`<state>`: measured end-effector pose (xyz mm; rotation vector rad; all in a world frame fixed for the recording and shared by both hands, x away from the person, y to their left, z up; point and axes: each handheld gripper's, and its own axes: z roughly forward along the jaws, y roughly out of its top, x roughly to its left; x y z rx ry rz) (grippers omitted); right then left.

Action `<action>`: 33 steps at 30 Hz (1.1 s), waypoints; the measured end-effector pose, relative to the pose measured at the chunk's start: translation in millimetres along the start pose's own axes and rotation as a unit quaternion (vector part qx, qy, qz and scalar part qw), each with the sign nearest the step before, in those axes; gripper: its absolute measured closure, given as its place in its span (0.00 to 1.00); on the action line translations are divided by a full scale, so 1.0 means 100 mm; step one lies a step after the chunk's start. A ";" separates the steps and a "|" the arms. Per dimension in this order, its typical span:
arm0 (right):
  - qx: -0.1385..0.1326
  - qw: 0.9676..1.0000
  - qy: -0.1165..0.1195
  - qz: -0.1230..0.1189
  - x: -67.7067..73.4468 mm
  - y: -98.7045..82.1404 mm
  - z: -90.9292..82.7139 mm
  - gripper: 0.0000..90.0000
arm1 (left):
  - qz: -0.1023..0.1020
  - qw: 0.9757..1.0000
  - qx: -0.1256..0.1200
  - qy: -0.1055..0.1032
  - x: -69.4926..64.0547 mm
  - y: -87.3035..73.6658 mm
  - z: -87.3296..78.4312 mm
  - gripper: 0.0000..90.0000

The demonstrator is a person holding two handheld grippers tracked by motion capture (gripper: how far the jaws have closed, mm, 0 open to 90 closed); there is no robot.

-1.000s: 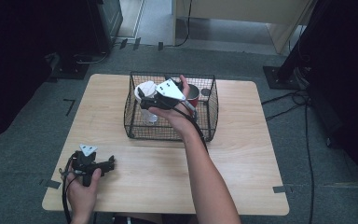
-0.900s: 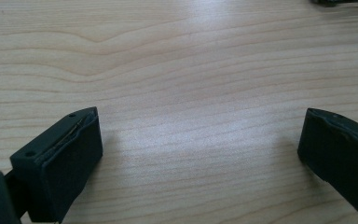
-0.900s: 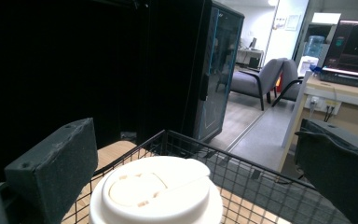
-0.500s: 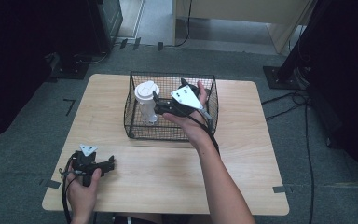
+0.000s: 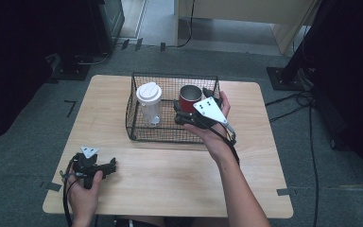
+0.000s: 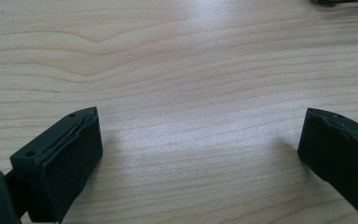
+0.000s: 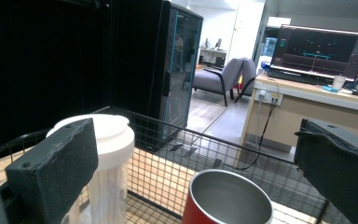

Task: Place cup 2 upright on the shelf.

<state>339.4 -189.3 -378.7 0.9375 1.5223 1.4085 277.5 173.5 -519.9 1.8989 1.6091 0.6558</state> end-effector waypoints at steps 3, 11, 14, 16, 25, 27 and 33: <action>0.005 1.000 -0.002 -0.003 -0.03 -0.03 -0.10 0.00 | 0.000 1.000 0.000 0.000 0.00 0.00 0.00 0.00; 0.008 1.000 -0.010 -0.002 -0.12 -0.13 -0.34 0.00 | 0.000 1.000 0.000 0.000 0.00 0.00 0.00 0.01; 0.009 1.000 -0.013 -0.004 -0.16 -0.17 -0.44 0.00 | -0.001 1.000 0.000 0.000 0.00 0.00 0.00 0.00; 0.009 1.000 -0.016 -0.003 -0.19 -0.20 -0.50 0.00 | 0.000 1.000 0.000 0.000 0.00 0.00 0.00 0.00; 0.021 0.999 -0.034 -0.003 -0.35 -0.37 -0.77 0.00 | 0.000 1.000 0.000 0.000 0.00 0.00 0.00 0.00; 0.027 0.999 -0.039 -0.003 -0.38 -0.41 -0.82 0.00 | 0.000 1.000 0.000 0.000 0.00 0.00 0.00 0.00; 0.035 0.998 -0.051 -0.003 -0.48 -0.52 -0.98 0.00 | 0.000 1.000 0.000 0.000 0.00 0.00 0.00 0.00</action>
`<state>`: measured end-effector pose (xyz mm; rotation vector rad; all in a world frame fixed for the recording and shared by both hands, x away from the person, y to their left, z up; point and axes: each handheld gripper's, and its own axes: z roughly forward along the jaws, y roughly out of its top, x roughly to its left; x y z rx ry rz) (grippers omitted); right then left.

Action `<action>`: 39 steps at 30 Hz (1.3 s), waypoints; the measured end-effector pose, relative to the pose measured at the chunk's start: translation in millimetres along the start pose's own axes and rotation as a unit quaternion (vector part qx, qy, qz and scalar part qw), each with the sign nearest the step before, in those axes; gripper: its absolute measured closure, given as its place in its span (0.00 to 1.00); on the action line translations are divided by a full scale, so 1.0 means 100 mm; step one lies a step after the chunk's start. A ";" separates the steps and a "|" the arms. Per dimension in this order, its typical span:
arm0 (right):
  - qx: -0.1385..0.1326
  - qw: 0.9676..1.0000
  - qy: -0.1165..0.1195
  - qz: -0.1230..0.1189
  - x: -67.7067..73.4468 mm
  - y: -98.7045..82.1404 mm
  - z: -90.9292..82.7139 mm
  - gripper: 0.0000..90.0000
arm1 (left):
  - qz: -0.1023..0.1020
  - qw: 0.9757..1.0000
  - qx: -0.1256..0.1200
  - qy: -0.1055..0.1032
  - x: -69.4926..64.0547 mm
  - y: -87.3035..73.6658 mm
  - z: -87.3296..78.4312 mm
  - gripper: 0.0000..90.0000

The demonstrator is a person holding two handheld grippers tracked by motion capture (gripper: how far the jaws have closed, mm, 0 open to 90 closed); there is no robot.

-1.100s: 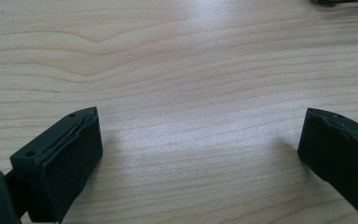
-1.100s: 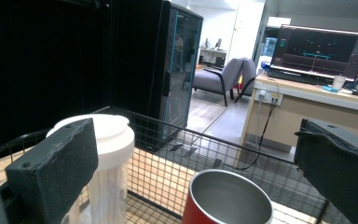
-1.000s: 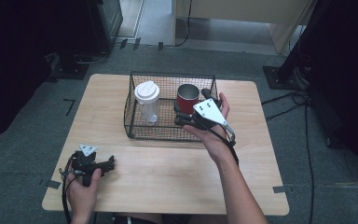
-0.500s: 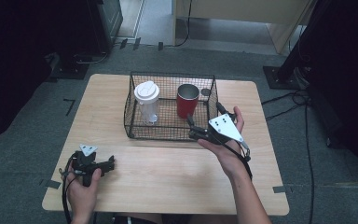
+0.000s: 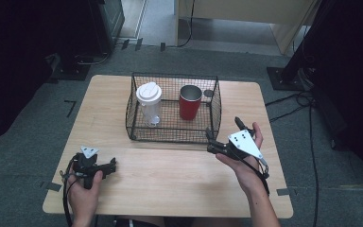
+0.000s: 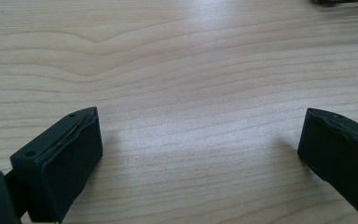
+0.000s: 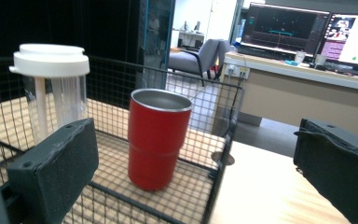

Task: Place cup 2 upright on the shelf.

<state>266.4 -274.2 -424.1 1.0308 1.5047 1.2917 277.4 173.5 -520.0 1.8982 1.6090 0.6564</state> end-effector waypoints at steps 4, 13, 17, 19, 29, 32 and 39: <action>0.005 1.000 -0.007 -0.002 -0.07 -0.07 -0.09 0.00 | 0.000 1.000 0.000 0.000 0.00 0.00 0.00 0.00; 0.022 0.999 -0.025 0.009 -0.21 -0.28 -0.26 0.00 | 0.000 1.000 0.000 0.000 0.00 0.00 0.00 0.00; 0.031 0.999 -0.034 0.014 -0.26 -0.40 -0.35 0.00 | 0.000 1.000 0.000 0.000 0.00 0.00 0.00 0.01; 0.037 0.998 -0.039 0.017 -0.30 -0.46 -0.39 0.00 | 0.000 1.000 0.000 0.000 0.00 0.00 0.00 0.00; 0.063 0.996 -0.066 0.023 -0.48 -0.72 -0.61 0.00 | 0.001 1.000 -0.001 0.000 0.00 0.00 0.00 0.01; 0.072 0.994 -0.072 0.026 -0.53 -0.81 -0.69 0.00 | 0.000 1.000 0.000 0.000 0.00 0.00 0.00 0.00; 0.089 0.993 -0.078 0.030 -0.65 -0.97 -0.88 0.00 | 0.000 1.000 0.000 0.000 0.00 0.00 0.00 0.01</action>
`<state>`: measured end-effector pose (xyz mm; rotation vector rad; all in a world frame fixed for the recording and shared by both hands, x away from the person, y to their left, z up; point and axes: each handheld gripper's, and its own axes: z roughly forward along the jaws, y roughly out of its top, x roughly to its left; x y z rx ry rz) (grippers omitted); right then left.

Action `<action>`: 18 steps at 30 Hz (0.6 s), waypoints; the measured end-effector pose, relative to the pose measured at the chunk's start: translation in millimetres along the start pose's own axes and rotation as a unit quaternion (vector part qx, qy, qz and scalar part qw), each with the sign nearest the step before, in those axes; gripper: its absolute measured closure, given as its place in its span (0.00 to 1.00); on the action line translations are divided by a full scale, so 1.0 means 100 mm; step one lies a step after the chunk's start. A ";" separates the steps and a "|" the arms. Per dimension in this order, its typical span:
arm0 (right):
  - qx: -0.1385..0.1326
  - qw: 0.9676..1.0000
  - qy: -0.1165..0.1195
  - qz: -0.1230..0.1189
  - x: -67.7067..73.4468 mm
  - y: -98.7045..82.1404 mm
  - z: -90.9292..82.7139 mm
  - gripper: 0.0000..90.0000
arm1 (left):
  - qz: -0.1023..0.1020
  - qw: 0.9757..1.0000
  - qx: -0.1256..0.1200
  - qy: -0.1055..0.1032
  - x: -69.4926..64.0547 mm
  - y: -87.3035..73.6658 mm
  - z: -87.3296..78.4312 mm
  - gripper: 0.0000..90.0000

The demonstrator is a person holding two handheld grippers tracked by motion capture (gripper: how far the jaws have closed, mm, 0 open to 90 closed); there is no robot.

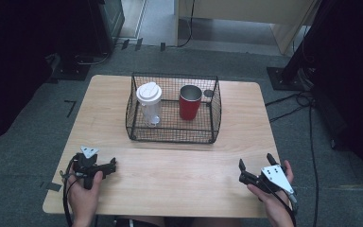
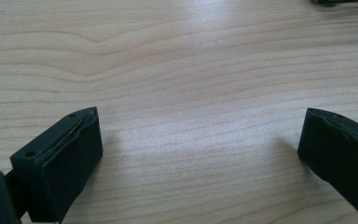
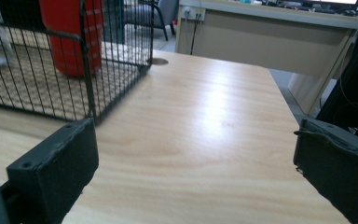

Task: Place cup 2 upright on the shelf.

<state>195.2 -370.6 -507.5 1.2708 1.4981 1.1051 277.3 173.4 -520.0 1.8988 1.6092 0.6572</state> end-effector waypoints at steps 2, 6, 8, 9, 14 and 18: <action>0.006 1.000 -0.001 0.000 -0.05 -0.05 -0.04 0.00 | 0.000 1.000 0.000 0.000 0.00 0.00 0.00 0.01; 0.027 1.000 -0.007 -0.006 -0.15 -0.14 -0.09 0.00 | 0.002 1.000 0.001 0.000 -0.01 0.00 -0.01 0.01; 0.039 0.999 -0.010 -0.007 -0.20 -0.19 -0.12 0.00 | 0.002 1.000 0.000 0.000 -0.01 0.00 -0.01 0.00; 0.038 0.999 -0.010 -0.002 -0.24 -0.19 -0.14 0.00 | 0.003 1.000 0.001 -0.001 -0.01 0.00 -0.01 0.01; 0.076 0.997 -0.004 0.006 -0.38 -0.22 -0.21 0.03 | 0.003 1.000 0.001 -0.001 -0.01 -0.01 -0.01 0.00; 0.133 0.991 0.009 0.017 -0.47 -0.24 -0.22 0.06 | 0.003 1.000 0.001 -0.001 -0.01 -0.01 -0.01 0.00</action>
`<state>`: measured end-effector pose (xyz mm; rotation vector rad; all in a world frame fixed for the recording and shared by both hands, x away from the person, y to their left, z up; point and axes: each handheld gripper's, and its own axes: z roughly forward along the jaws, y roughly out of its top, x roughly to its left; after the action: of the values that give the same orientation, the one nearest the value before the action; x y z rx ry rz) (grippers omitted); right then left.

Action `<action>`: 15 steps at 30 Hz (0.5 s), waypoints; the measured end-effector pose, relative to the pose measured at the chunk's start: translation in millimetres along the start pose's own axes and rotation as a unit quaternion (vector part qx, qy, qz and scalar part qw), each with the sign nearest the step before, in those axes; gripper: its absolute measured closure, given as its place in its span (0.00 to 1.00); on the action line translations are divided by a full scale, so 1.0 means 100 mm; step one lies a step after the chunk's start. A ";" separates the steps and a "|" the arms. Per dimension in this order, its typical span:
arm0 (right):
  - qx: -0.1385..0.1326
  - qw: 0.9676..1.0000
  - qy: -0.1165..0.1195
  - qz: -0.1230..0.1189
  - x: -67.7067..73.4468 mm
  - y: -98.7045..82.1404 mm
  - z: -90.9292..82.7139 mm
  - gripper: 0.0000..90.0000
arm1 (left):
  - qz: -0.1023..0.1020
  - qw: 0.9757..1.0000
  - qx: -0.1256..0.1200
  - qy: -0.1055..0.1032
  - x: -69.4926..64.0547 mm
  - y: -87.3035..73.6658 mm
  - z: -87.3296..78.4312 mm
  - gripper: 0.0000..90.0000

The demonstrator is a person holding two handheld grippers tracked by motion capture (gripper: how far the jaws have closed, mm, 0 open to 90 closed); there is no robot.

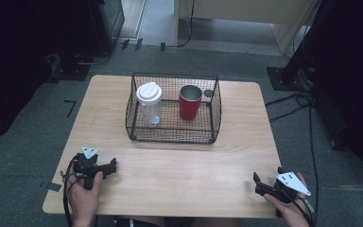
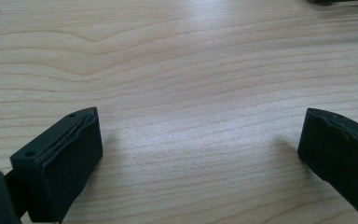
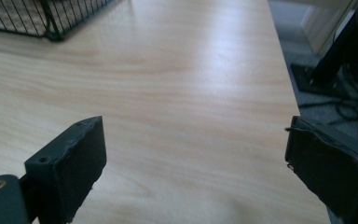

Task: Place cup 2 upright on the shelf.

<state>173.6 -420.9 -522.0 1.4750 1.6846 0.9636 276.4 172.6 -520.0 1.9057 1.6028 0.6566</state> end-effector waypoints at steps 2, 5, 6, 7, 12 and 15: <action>0.019 1.000 -0.006 -0.001 -0.03 0.00 0.01 0.07 | 0.000 1.000 0.000 0.000 0.00 0.00 0.00 0.00; 0.048 0.999 0.000 -0.001 -0.03 -0.01 0.03 0.08 | 0.000 1.000 0.000 0.000 0.00 0.00 0.00 0.00; 0.061 0.998 0.005 -0.006 -0.03 -0.01 0.03 0.10 | 0.000 1.000 0.000 0.000 0.00 0.00 0.00 0.01; 0.070 0.997 0.007 -0.011 -0.02 -0.01 0.05 0.13 | 0.000 1.000 0.000 0.000 0.00 0.00 0.00 0.01; 0.104 0.994 0.004 -0.016 0.01 0.00 0.10 0.13 | 0.001 1.000 0.000 -0.001 0.00 0.00 0.00 0.00; 0.110 0.994 0.020 -0.005 -0.01 0.00 0.11 0.13 | 0.001 1.000 0.000 0.000 0.00 0.00 0.00 0.01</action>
<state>183.2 -421.3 -527.0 1.5948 1.8744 0.8286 276.3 172.6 -520.0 1.9075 1.6010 0.6561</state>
